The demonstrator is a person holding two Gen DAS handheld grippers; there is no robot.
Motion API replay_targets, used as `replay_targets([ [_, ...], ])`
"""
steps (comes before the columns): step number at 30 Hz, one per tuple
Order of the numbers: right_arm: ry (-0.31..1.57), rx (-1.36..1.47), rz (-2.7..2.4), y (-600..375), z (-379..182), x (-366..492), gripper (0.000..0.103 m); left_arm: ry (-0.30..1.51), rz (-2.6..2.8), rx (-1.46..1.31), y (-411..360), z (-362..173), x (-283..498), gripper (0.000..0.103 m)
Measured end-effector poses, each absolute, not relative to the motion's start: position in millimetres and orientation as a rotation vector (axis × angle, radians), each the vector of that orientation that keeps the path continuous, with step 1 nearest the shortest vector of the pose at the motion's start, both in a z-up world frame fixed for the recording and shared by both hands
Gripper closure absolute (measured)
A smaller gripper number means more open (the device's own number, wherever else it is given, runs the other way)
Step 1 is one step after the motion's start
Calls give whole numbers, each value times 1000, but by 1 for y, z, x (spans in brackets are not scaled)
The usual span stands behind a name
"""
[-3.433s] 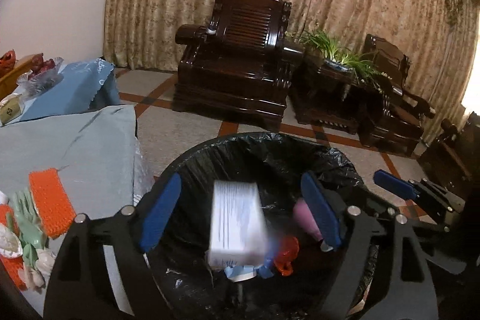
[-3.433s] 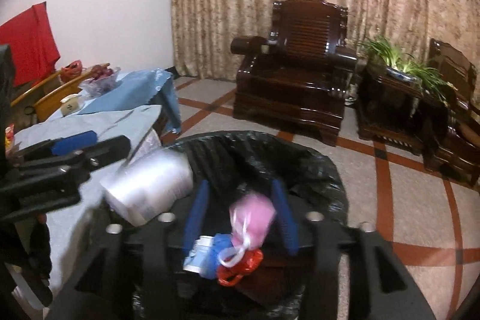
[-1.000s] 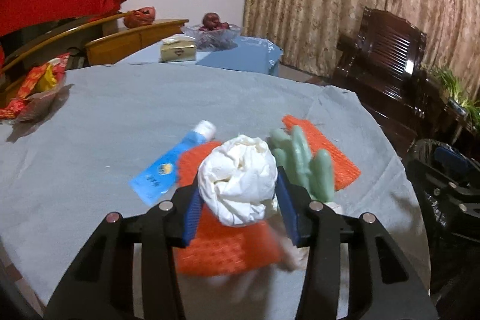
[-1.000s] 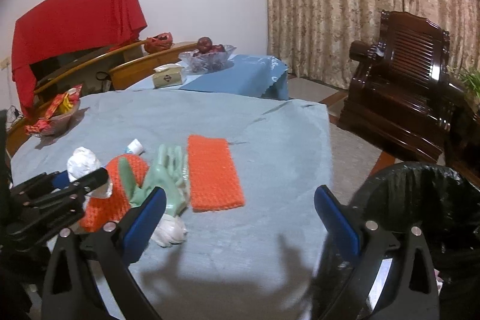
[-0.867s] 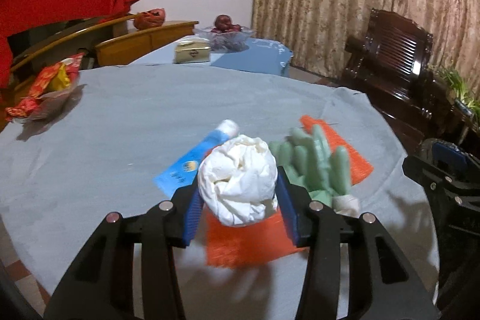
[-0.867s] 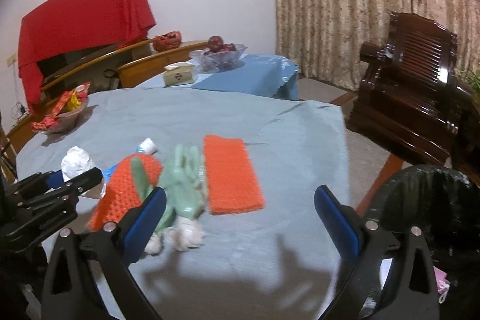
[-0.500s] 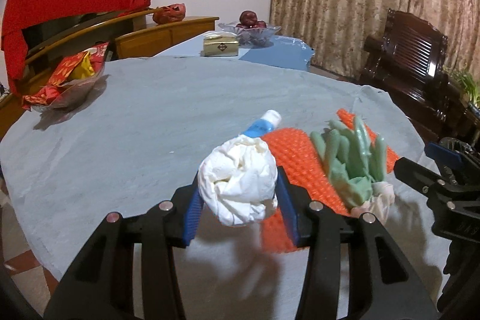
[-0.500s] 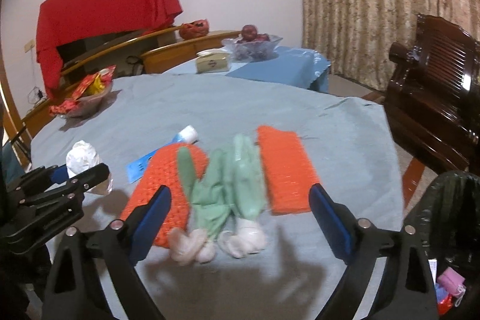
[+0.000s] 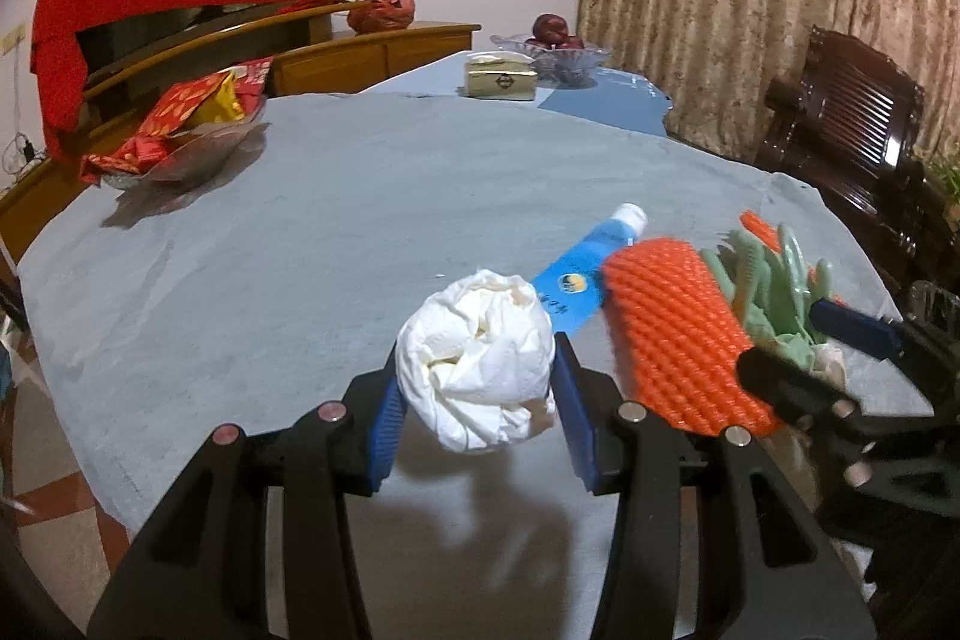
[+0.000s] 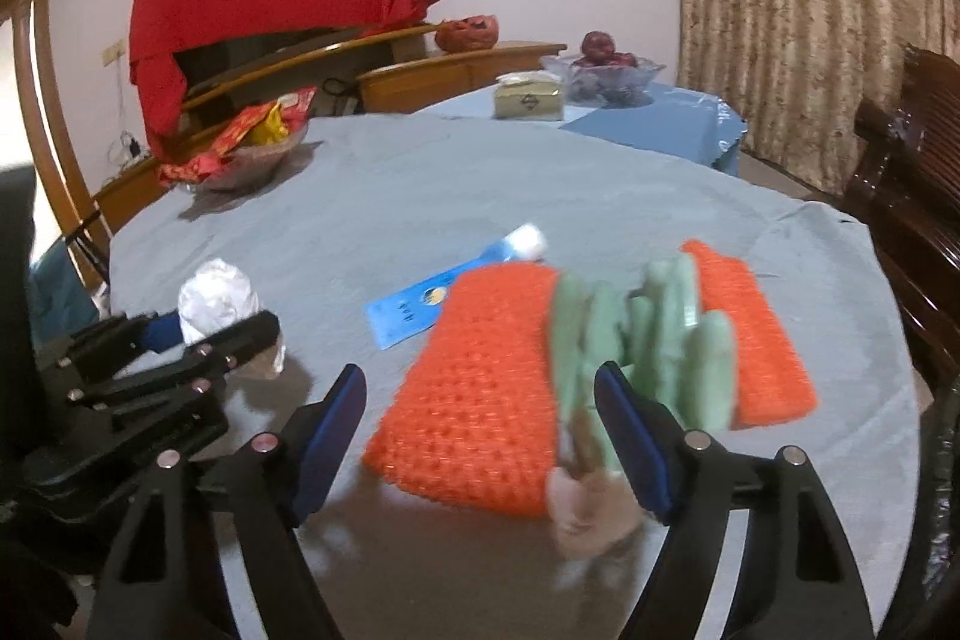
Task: Collect trash
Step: 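Grasp the orange foam mesh net with the right gripper while the left gripper holds the tissue, then carry the tissue and orange mesh net over the black bin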
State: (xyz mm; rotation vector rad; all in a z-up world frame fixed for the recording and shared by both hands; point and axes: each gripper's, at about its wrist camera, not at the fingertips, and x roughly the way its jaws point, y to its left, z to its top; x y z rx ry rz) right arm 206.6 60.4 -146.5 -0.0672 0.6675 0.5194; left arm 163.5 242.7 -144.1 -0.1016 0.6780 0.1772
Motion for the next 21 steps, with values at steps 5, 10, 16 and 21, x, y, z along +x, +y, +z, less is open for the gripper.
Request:
replay_targets([
  [5, 734, -119, 489, 74, -169, 215, 35, 679, 179, -112, 249, -145, 161, 59],
  [10, 769, -140, 485, 75, -177, 216, 67, 681, 174, -122, 251, -147, 159, 59],
  [16, 723, -113, 530, 63, -160, 206, 75, 672, 166, -126, 245, -143, 158, 59],
  [21, 684, -88, 545, 56, -139, 200, 75, 656, 151, -125, 237, -133, 157, 59],
])
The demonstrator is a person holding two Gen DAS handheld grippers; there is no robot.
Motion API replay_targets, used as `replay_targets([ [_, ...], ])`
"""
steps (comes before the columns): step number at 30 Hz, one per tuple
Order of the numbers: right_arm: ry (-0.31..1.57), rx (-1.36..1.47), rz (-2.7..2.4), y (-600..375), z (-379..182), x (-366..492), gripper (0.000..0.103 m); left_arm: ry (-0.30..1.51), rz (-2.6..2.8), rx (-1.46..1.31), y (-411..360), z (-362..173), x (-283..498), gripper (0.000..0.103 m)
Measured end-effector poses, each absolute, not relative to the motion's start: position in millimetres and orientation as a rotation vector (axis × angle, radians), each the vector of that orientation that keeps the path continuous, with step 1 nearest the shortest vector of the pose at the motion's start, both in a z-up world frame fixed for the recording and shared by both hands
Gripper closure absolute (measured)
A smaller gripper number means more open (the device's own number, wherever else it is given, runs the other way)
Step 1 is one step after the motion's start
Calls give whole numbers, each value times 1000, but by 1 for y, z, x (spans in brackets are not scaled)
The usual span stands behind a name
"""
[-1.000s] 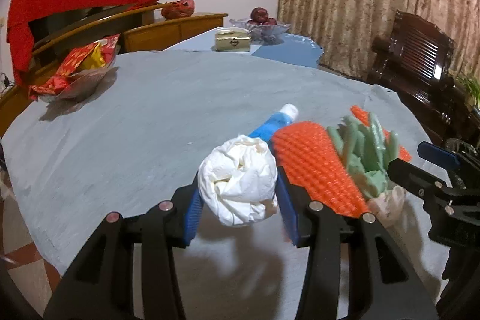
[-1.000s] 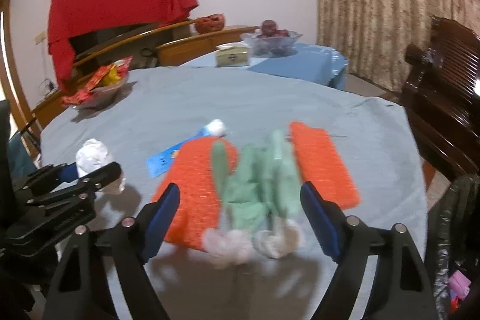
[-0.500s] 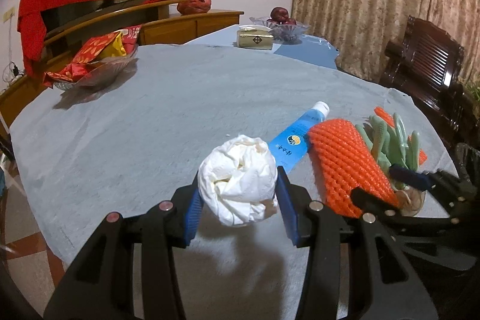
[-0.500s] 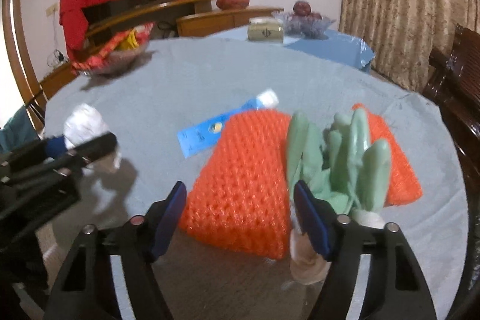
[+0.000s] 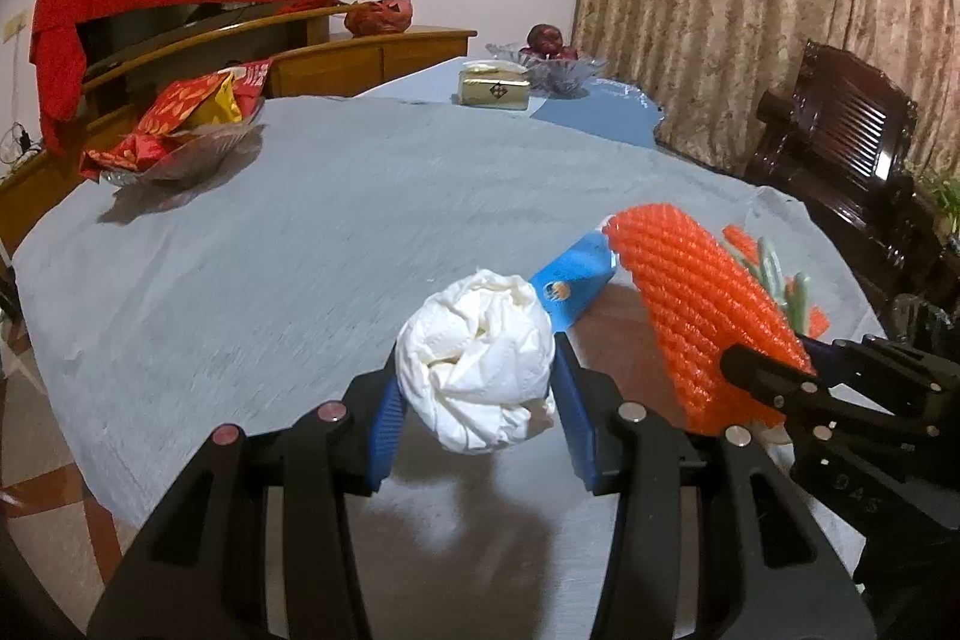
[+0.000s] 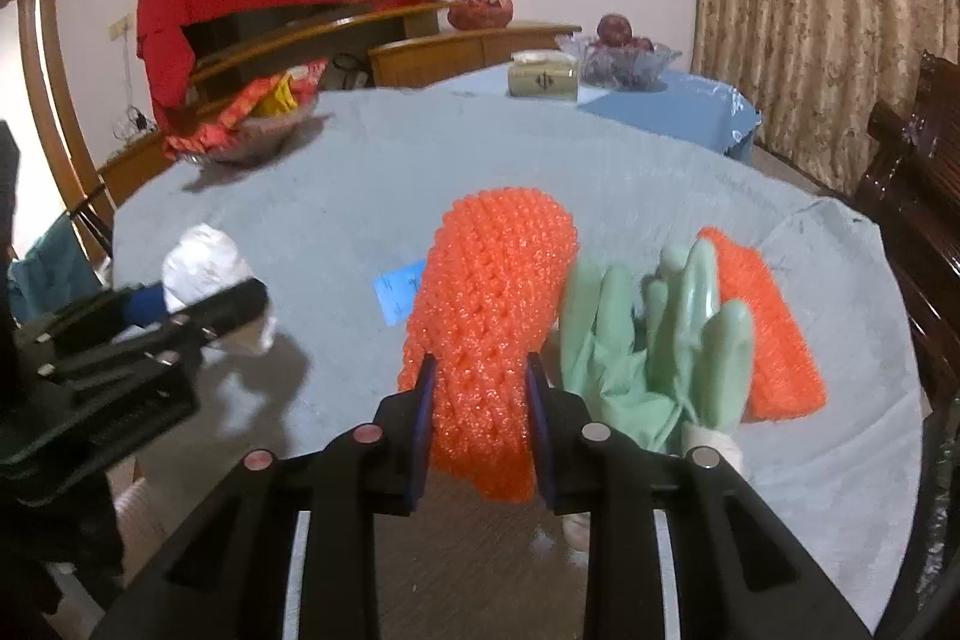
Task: Collect trash
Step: 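Carry the tissue and orange mesh net over the black bin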
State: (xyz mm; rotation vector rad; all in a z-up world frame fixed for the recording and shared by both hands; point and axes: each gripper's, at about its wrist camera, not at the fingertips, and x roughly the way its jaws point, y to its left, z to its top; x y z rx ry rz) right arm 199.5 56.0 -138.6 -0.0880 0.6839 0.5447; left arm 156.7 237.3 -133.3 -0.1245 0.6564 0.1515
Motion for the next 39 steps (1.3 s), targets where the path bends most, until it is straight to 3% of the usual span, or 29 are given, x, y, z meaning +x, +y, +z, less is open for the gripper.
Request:
replay_targets([
  [19, 580, 15, 460, -17, -79, 179, 75, 598, 70, -90, 188, -94, 151, 59],
  [39, 544, 61, 191, -147, -65, 144, 75, 561, -148, -42, 74, -74, 152, 59],
])
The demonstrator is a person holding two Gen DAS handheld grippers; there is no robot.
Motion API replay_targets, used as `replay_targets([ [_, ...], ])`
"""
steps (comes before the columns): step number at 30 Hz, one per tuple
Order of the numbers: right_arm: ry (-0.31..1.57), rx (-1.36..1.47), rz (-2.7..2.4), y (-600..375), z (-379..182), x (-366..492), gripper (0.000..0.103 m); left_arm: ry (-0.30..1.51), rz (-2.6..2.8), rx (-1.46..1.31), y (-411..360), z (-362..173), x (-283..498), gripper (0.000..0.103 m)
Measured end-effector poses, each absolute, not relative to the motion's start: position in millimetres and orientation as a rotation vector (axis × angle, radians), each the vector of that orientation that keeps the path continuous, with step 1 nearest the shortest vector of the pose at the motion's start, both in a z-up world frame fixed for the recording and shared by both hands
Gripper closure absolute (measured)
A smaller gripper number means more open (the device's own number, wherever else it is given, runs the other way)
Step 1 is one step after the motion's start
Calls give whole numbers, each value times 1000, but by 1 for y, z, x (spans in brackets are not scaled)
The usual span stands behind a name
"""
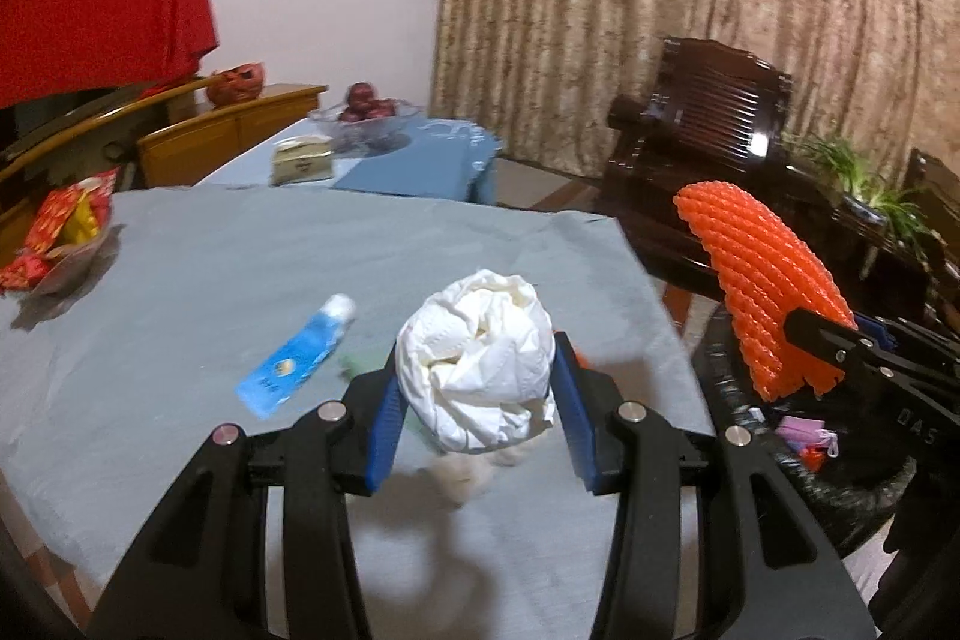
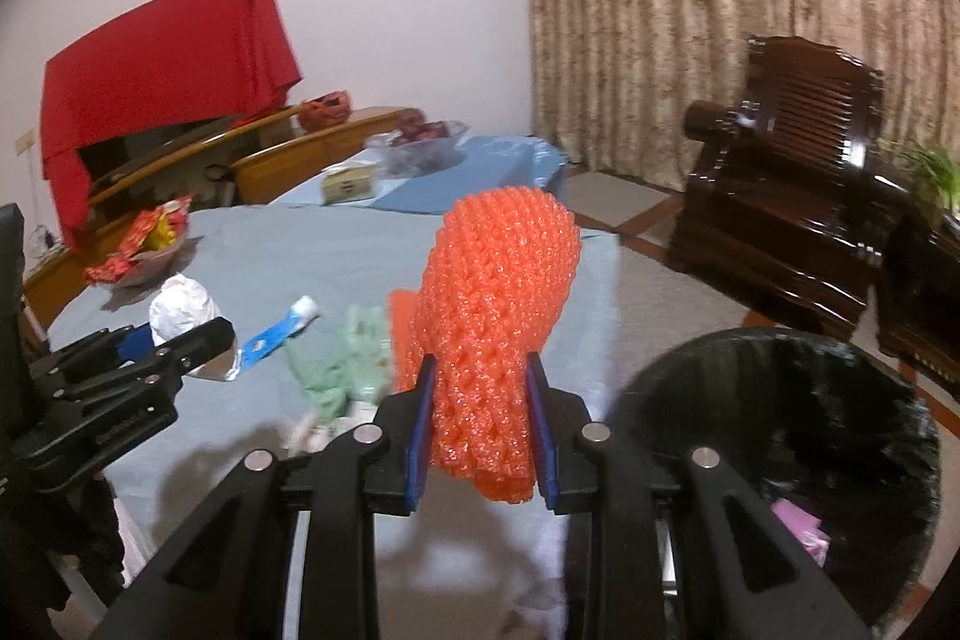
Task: Collect trash
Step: 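Carry the tissue and orange mesh net over the black bin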
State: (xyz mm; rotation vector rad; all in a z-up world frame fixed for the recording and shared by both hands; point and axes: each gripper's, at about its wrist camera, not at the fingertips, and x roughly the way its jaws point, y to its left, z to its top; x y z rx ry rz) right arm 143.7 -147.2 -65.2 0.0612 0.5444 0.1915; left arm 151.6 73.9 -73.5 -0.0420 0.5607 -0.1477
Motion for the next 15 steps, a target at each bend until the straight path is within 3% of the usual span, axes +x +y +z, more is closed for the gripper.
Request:
replay_targets([
  [15, 534, 123, -11, -250, -68, 113, 75, 552, -405, 25, -62, -68, 164, 59],
])
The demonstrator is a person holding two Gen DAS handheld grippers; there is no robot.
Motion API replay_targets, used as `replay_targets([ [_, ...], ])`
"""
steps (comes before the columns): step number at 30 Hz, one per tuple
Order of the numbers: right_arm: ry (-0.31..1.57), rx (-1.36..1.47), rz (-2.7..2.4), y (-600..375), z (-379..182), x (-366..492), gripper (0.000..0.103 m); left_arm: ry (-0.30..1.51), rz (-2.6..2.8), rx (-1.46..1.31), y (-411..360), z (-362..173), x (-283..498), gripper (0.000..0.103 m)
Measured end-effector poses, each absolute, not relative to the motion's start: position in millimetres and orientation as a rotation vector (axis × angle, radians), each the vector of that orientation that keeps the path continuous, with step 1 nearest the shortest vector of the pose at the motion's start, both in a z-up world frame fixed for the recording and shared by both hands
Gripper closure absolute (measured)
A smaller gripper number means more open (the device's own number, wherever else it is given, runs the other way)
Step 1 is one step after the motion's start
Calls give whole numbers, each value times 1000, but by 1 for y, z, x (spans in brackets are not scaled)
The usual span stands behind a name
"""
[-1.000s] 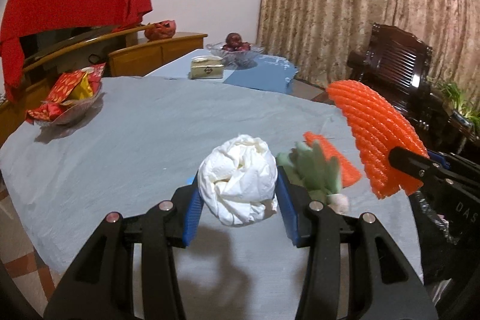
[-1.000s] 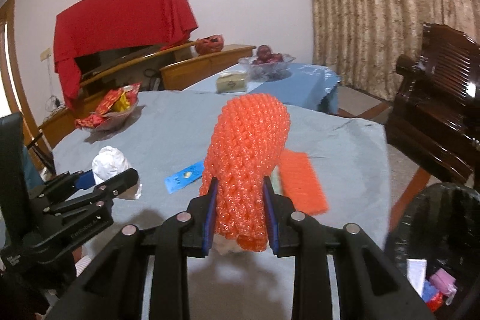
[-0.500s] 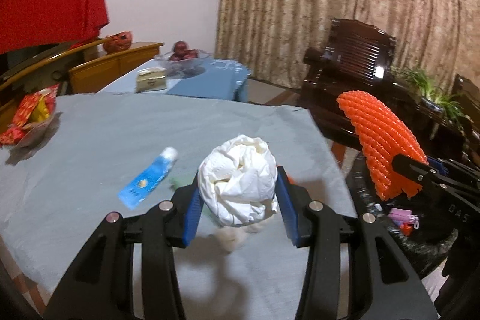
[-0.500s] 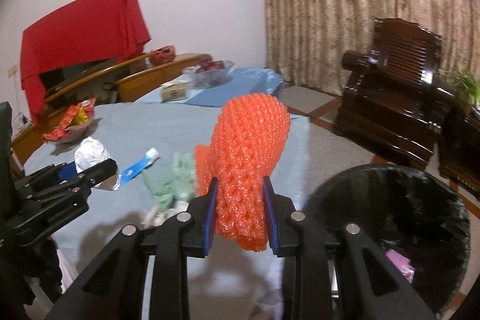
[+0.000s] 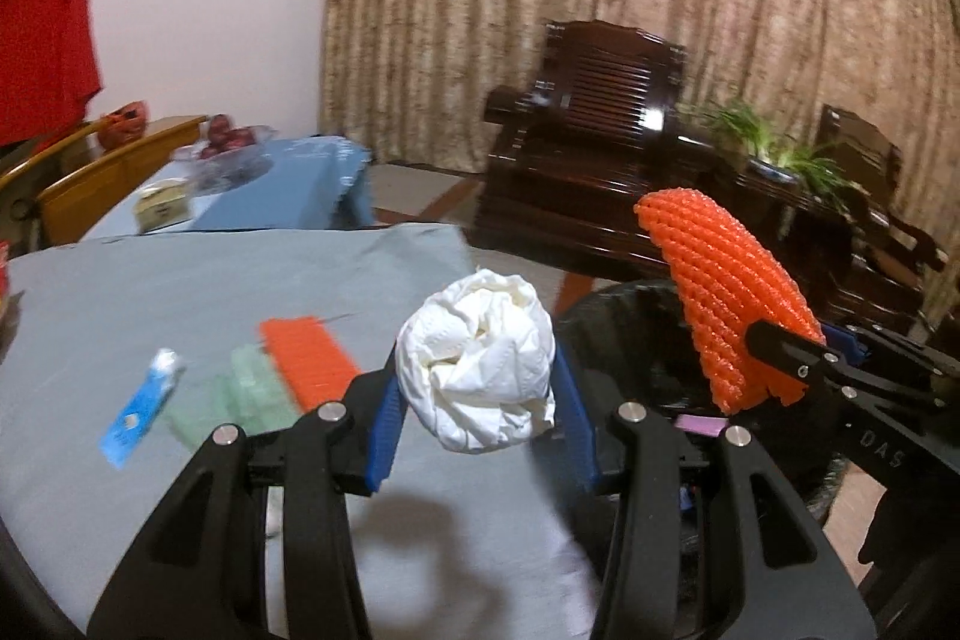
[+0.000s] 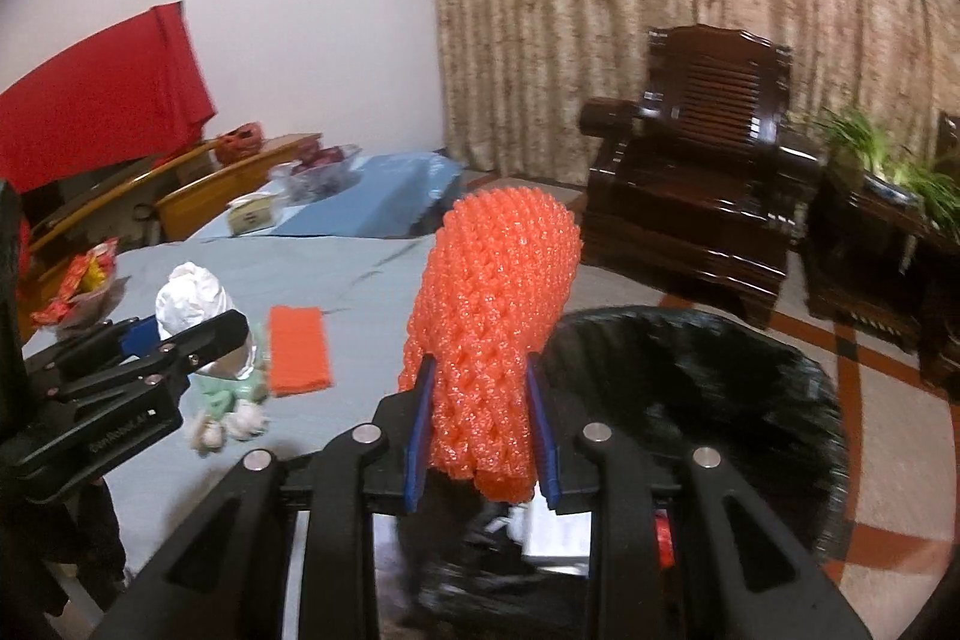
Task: Collect trash
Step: 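Carry the tissue and orange mesh net over the black bin, then open both grippers to drop the tissue and mesh net into the bin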
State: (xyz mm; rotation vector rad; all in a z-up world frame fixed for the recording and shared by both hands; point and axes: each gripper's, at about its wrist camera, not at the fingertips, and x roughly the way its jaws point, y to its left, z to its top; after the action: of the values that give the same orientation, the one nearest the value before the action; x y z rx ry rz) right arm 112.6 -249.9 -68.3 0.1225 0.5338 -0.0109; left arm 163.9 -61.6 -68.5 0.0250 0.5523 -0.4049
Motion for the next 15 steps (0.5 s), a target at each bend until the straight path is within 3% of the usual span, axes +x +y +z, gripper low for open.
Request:
replay_targets([
  [15, 588, 144, -169, -339, -98, 105, 75, 595, -595, 85, -183, -98, 188, 58],
])
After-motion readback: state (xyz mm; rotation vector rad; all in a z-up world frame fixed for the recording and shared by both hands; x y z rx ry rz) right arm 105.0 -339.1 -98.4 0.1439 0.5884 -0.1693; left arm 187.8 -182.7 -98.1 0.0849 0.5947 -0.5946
